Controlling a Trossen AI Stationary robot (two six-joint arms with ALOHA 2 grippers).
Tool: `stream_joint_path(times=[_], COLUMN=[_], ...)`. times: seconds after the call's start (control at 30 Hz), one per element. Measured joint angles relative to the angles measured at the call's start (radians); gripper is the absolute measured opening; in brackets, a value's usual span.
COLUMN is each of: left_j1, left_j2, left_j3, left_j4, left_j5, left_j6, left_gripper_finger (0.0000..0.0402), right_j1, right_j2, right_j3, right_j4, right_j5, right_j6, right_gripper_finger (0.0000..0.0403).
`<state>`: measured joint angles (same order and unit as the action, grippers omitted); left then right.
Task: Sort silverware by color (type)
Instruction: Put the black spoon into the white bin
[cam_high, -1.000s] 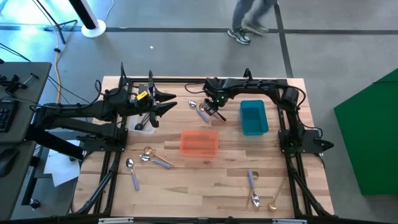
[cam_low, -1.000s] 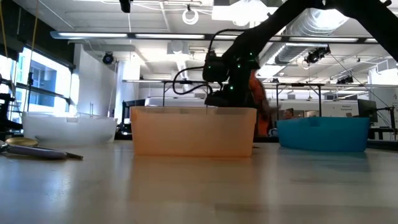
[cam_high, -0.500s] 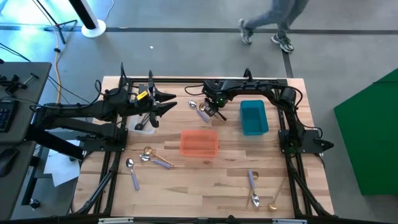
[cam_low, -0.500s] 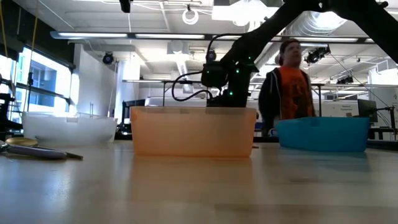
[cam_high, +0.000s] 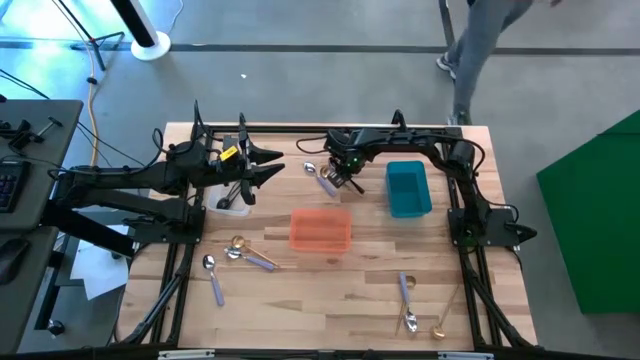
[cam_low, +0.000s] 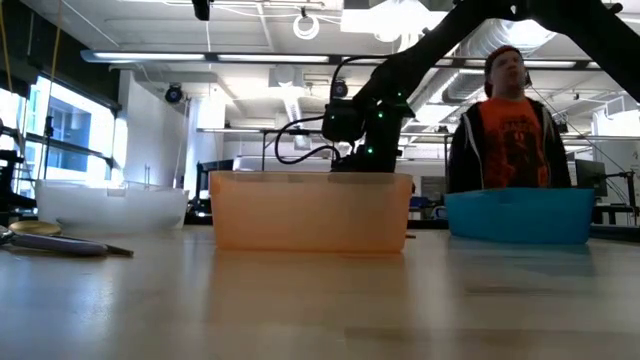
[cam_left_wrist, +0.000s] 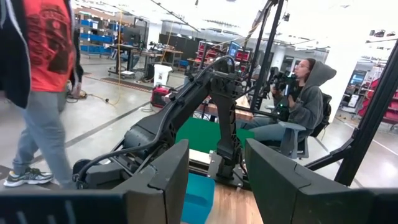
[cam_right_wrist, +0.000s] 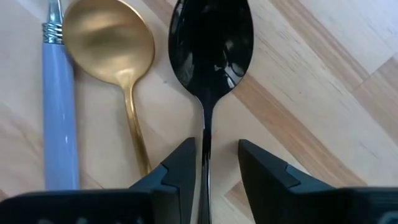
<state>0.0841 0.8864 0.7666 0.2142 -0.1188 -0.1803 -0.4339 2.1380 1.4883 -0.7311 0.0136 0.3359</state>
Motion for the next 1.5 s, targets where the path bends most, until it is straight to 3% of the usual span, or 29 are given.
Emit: stream_joint_path(times=[0.2,0.4,0.93,1.23,1.5], left_j1=[0.000,0.000,0.000,0.000,0.000], left_j2=[0.000,0.000,0.000,0.000,0.000], left_j3=[0.000,0.000,0.000,0.000,0.000], left_j4=[0.000,0.000,0.000,0.000,-0.001], left_j5=[0.000,0.000,0.000,0.004,0.004], left_j6=[0.000,0.000,0.000,0.000,0.002], left_gripper_finger=[0.0146,0.0146,0.0146,0.0146,0.0146], right_j1=[0.002,0.003,0.001,0.000,0.034], right_j2=[0.002,0.004,-0.081,-0.277,-0.661], right_j3=[-0.001,-0.001,-0.014,-0.074,-0.484], right_j4=[-0.013,-0.025,-0.082,-0.057,0.241], right_j5=[0.008,-0.009,-0.030,-0.002,-0.052], right_j6=[-0.006,-0.050,-0.078,-0.092,0.055], right_gripper_finger=[0.0085,0.0008,0.0001,0.0001,0.0000])
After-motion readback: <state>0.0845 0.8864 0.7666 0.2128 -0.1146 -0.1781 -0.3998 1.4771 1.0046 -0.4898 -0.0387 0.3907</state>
